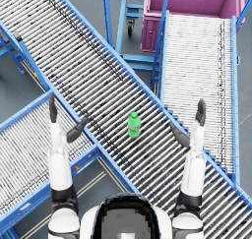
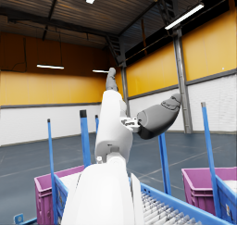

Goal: Pick up the oil and place it on the left assembly line, put the cola on the right, and keep Sprite still

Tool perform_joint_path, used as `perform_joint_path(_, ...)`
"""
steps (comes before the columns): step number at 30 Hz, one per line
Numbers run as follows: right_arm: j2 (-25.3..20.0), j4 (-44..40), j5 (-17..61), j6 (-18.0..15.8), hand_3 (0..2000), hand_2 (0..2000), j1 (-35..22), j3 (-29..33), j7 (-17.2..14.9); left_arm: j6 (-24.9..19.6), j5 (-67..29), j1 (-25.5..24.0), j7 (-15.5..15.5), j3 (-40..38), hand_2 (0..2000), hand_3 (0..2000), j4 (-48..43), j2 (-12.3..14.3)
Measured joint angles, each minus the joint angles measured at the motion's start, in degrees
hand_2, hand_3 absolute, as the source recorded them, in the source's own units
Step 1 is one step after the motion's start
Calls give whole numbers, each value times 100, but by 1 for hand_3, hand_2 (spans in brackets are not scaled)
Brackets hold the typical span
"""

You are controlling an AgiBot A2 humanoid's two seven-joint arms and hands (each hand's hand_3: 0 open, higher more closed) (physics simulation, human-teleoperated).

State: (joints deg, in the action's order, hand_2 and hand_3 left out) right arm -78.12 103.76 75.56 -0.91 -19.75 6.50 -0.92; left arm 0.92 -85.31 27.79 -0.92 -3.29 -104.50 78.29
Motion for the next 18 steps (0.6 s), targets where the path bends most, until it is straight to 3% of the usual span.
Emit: perform_joint_path(18, 826, -78, -1676, -441, 0, 0, 292, -1659, -446, 446, 2570, -1033, -445, 1363, 0, 0, 145, -843)
